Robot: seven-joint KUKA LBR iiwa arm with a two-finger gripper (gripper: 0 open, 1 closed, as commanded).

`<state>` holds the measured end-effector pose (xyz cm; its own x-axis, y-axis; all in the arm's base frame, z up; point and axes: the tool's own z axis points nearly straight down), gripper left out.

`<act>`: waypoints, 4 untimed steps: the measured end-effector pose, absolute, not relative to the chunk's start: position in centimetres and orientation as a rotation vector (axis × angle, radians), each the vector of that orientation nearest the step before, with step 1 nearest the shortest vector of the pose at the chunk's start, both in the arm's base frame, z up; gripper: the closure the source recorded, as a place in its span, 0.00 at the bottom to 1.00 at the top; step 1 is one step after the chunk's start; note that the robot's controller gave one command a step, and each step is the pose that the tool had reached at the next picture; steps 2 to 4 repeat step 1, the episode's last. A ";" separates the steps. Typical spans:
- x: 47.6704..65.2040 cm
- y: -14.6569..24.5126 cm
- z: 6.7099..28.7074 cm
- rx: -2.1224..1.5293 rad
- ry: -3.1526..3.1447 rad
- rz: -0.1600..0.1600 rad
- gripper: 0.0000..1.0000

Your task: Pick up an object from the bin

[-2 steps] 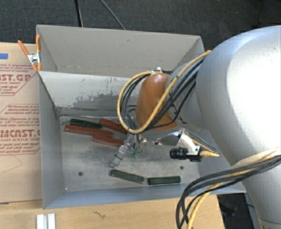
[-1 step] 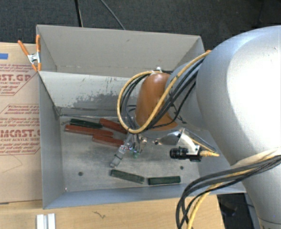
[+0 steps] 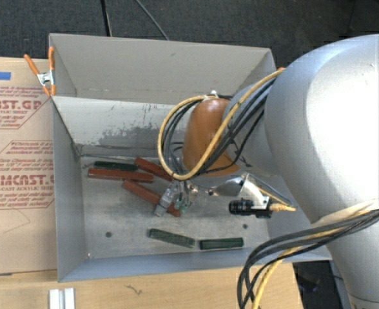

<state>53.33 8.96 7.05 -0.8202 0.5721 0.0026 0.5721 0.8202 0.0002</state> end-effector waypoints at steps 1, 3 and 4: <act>53.5 9.0 15.4 -0.943 -3.003 -0.006 1.00; 53.5 9.0 15.4 -0.943 -3.003 -0.006 1.00; 53.5 9.0 15.4 -0.943 -3.003 -0.006 1.00</act>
Offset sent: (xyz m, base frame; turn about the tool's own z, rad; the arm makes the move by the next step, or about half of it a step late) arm -0.0001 -0.0002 0.0796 0.0000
